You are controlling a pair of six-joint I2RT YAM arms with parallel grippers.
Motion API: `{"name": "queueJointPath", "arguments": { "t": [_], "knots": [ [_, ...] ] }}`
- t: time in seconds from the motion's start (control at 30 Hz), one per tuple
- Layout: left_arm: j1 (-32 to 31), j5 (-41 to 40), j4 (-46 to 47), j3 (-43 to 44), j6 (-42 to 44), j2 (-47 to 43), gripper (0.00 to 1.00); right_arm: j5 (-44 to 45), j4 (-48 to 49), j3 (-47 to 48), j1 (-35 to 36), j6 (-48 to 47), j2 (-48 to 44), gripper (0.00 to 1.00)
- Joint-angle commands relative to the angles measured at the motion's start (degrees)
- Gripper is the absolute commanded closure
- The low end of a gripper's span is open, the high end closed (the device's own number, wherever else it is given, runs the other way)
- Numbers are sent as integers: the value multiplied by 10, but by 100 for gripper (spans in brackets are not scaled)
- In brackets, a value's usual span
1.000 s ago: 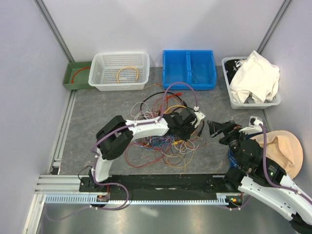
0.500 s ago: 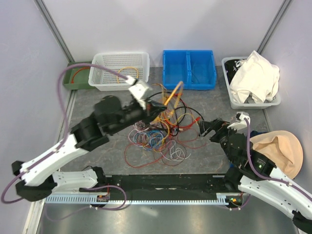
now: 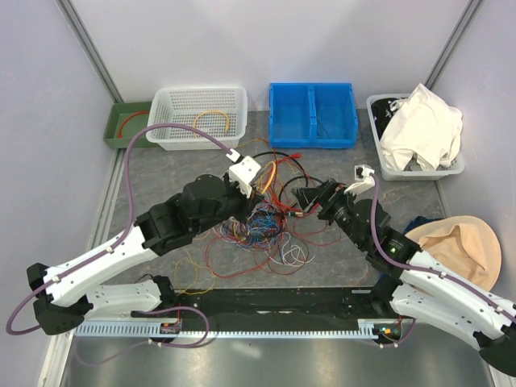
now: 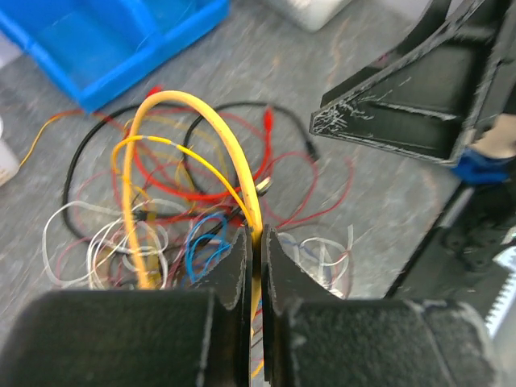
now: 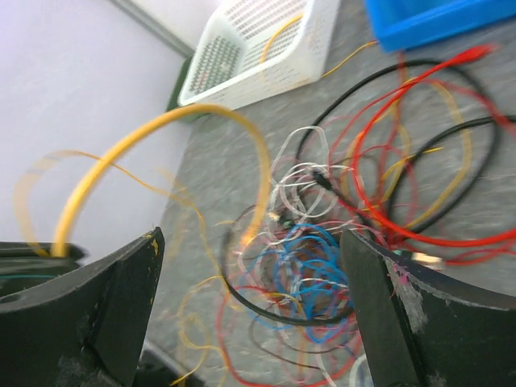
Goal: Untangle the cables
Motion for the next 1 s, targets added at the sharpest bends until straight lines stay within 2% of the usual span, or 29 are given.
{"name": "queueJointPath", "arguments": {
  "t": [0.0,0.17,0.3,0.53,0.7,0.8,0.97],
  "knots": [
    [2,-61,16,-15,32,10,98,-144,117,5,-59,72,35,2],
    [2,-61,18,-29,25,13,98,-258,152,26,-100,127,108,2],
    [2,-56,20,-28,23,16,98,-359,283,10,-119,205,191,2],
    [2,-46,20,-32,17,14,98,-396,387,34,-119,260,270,2],
    [2,-33,20,-34,10,18,98,-386,386,67,-120,253,303,2],
    [2,-37,16,-34,3,19,98,-370,370,64,-125,246,285,3],
    [2,-93,4,-26,-6,10,98,-319,160,82,-125,157,222,4]
  ]
}}
